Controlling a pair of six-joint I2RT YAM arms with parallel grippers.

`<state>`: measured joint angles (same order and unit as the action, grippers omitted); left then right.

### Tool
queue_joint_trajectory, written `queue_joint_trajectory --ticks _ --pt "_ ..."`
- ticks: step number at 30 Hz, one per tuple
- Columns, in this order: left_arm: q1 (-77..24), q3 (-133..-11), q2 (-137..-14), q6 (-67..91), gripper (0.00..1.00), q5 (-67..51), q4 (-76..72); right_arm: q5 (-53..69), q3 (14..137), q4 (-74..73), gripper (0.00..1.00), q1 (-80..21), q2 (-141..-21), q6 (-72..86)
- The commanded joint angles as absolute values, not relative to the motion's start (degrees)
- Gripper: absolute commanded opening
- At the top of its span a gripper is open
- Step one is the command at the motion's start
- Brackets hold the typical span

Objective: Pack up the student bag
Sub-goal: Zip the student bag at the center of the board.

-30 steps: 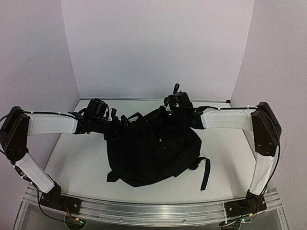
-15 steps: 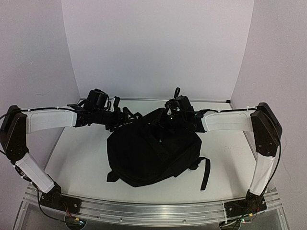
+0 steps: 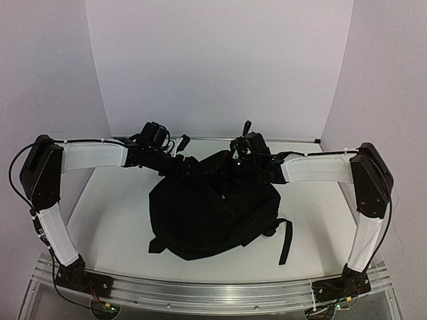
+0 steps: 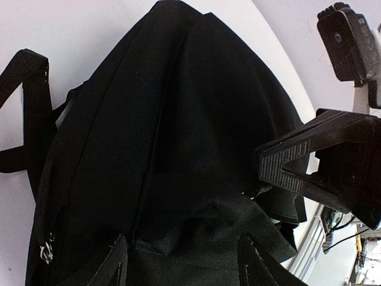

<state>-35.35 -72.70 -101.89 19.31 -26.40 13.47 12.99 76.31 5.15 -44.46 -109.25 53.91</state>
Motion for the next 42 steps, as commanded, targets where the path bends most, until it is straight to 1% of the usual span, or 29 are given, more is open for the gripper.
queue_joint_trajectory --ticks 1,6,11,14,17,19,25,33,42 --pt "-36.56 -77.03 -103.82 14.65 0.63 -23.93 16.94 12.92 75.57 6.15 0.00 -44.57 -105.80 53.70" --pt "-38.44 -78.81 -105.52 13.29 0.58 -17.98 18.27 13.08 75.41 6.19 0.00 -44.56 -105.65 53.79" --pt "-38.85 -79.09 -106.04 14.36 0.46 -13.04 17.37 13.18 74.98 6.11 0.00 -44.56 -104.98 53.88" --pt "-38.85 -78.97 -106.33 15.38 0.38 -11.94 16.25 13.10 74.27 6.06 0.00 -44.65 -104.22 53.88" --pt "-38.84 -79.30 -107.04 16.29 0.23 -11.40 15.92 13.10 72.91 6.04 0.00 -44.65 -103.32 53.96" --pt "-38.85 -79.47 -107.41 17.24 0.16 -11.18 15.57 13.06 71.97 5.98 0.00 -44.75 -102.78 54.08" --pt "-38.85 -78.85 -107.43 20.38 0.01 -10.62 13.31 11.98 69.09 5.23 0.00 -45.18 -101.31 54.37" --pt "-37.53 -77.84 -107.09 25.23 0.00 -9.05 11.56 11.10 65.42 3.95 0.00 -45.69 -97.13 54.50" --pt "-36.10 -78.04 -107.14 26.08 0.00 -9.32 11.33 10.57 61.76 2.67 0.00 -45.75 -94.54 54.88"
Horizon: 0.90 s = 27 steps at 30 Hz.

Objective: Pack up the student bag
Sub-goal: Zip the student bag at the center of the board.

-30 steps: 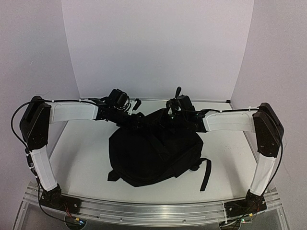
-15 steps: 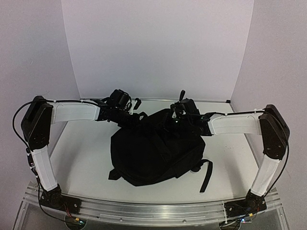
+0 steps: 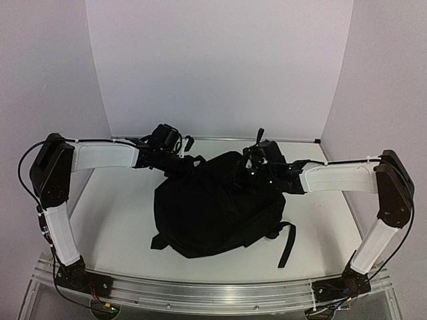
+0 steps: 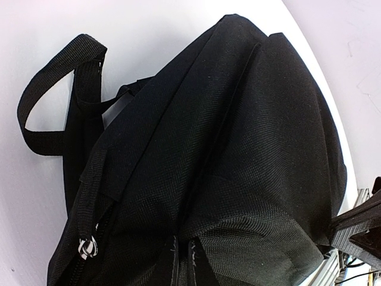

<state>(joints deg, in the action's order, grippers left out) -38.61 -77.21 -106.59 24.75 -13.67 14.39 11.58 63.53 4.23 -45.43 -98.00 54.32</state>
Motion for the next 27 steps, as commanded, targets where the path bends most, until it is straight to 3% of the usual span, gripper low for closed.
queue_joint_trajectory --ticks 1,27 --pt "-35.98 -78.06 -107.09 26.18 0.00 -9.15 11.34 10.55 61.20 2.60 0.00 -45.78 -94.26 54.93" --pt "-30.98 -78.65 -106.03 26.20 0.00 -9.12 11.86 10.02 52.01 -4.06 0.00 -45.94 -87.81 54.21"
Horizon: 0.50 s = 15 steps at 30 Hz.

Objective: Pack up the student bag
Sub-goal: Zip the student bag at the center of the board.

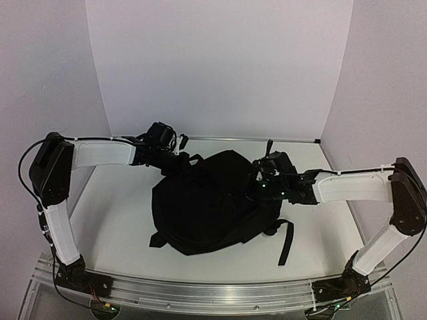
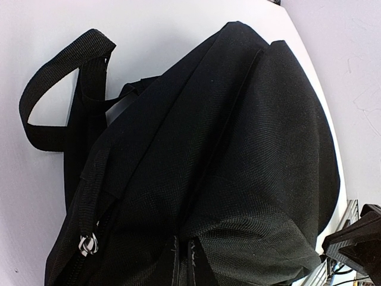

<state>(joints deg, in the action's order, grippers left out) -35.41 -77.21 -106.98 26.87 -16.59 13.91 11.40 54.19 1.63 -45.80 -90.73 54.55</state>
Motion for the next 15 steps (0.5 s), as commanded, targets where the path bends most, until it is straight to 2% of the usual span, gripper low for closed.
queue_joint_trajectory --ticks 1,15 --pt "-30.75 -78.66 -106.00 26.19 0.00 -9.06 11.85 10.09 51.68 -4.26 0.00 -45.90 -87.80 54.23" --pt "-27.30 -82.10 -107.08 26.94 0.00 -12.03 11.75 11.57 48.60 -6.31 0.00 -46.71 -86.62 54.18"
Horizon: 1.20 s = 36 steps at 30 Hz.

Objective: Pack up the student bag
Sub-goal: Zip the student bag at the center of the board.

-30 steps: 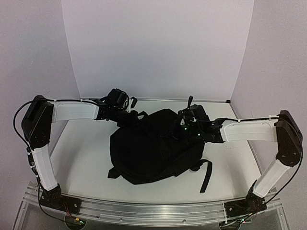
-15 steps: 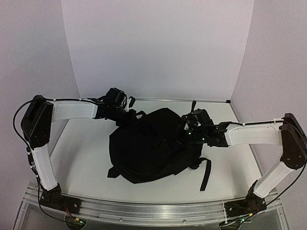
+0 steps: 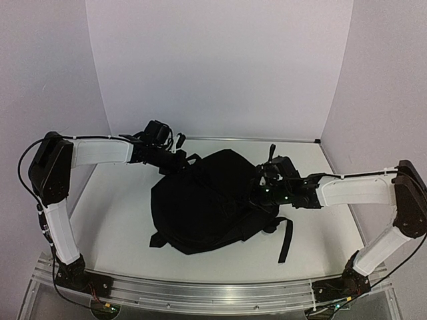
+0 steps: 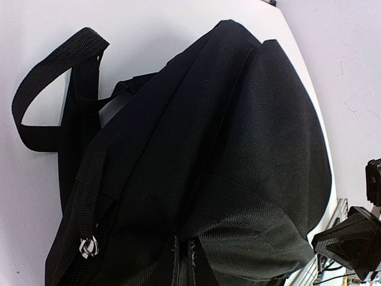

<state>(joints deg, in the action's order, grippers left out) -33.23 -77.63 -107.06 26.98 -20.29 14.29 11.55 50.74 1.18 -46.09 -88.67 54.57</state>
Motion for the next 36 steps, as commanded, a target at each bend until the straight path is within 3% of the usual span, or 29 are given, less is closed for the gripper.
queue_joint_trajectory --ticks 1,25,27,29,33,36 --pt "-27.04 -82.46 -107.22 26.91 0.00 -12.04 11.86 11.46 48.42 -6.35 0.00 -46.85 -86.70 54.30" --pt "-22.43 -88.78 -112.41 27.58 0.00 -19.99 9.53 5.85 48.88 -6.94 0.00 -48.69 -89.75 54.75" --pt "-22.41 -88.14 -112.27 27.57 0.01 -21.28 9.04 5.45 50.44 -6.94 0.06 -48.62 -89.02 53.51" --pt "-22.41 -87.12 -111.70 27.74 0.14 -22.21 8.39 5.17 52.73 -7.05 0.25 -48.64 -88.29 51.97" --pt "-22.36 -83.87 -108.88 28.28 0.64 -22.04 6.95 3.90 56.85 -7.76 0.62 -48.61 -87.06 48.29" --pt "-21.89 -81.58 -106.12 28.30 0.84 -21.33 6.99 2.40 59.88 -8.88 0.82 -48.12 -87.08 44.95"
